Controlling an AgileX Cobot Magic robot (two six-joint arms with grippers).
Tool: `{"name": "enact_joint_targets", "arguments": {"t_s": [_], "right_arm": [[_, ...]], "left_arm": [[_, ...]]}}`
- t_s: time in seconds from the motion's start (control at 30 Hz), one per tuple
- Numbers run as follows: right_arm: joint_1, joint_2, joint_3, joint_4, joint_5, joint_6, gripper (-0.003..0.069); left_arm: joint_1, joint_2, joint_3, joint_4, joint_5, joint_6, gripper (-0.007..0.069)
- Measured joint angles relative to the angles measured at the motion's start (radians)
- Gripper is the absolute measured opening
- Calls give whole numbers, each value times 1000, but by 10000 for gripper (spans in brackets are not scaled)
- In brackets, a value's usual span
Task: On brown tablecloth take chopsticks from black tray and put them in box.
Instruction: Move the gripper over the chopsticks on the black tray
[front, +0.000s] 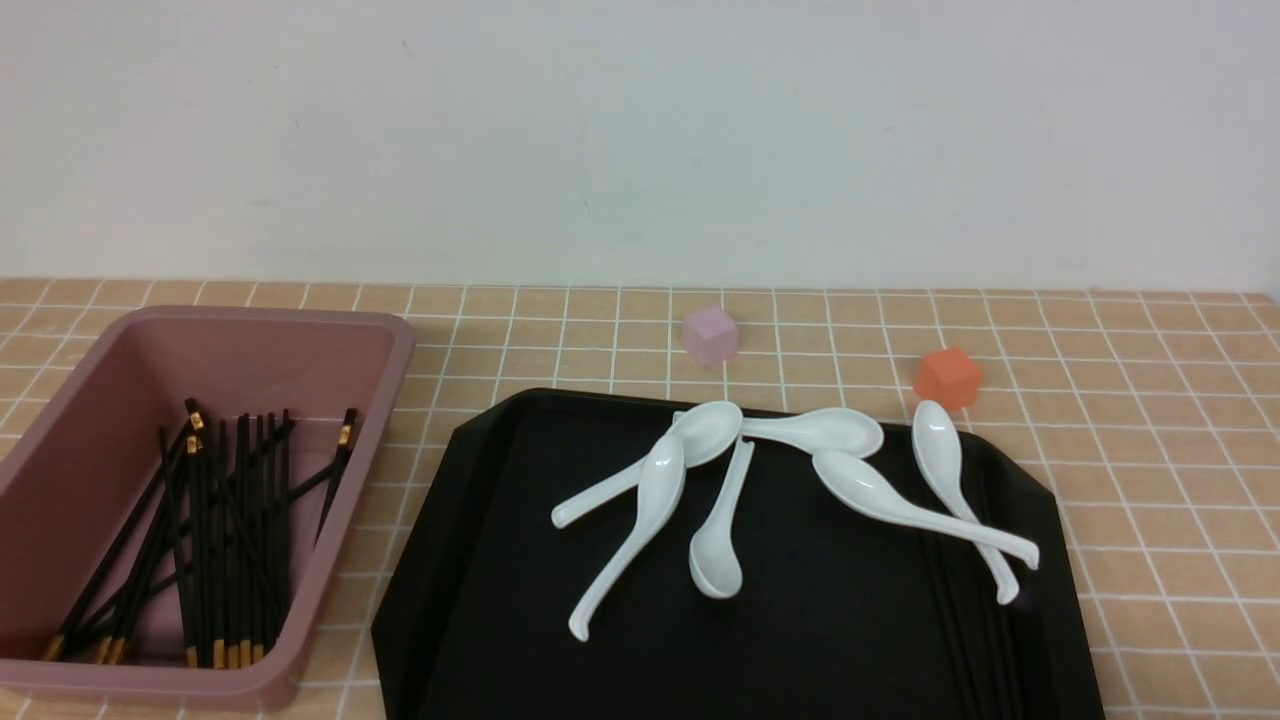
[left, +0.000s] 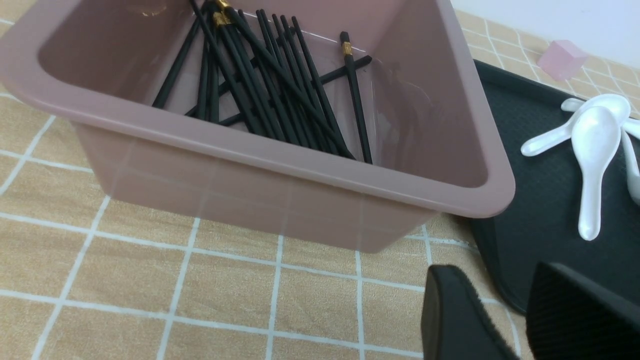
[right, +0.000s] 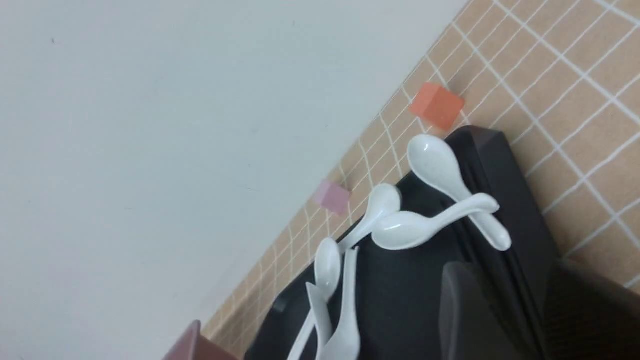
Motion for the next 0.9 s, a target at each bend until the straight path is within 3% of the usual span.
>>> {"name": "enact_joint_targets", "arguments": {"t_s": [0.13, 0.3, 0.33, 0.4, 0.63, 0.8, 0.9], "right_arm": [[0, 0, -48, 6, 57, -72, 202], [0, 97, -316, -13, 131, -422, 10], [0, 126, -349, -13, 147, -445, -2], [0, 234, -454, -17, 221, -534, -10], [0, 766, -666, -15, 698, -643, 2], [23, 1033, -675, 104, 775, -851, 7], [120, 1148, -684, 182, 712, -927, 14]], "left_arm": [[0, 0, 0, 0, 0, 0, 239], [0, 0, 0, 0, 0, 0, 239], [0, 0, 0, 0, 0, 0, 239], [0, 0, 0, 0, 0, 0, 239], [0, 0, 0, 0, 0, 0, 239], [0, 0, 0, 0, 0, 0, 239], [0, 0, 0, 0, 0, 0, 239]]}}
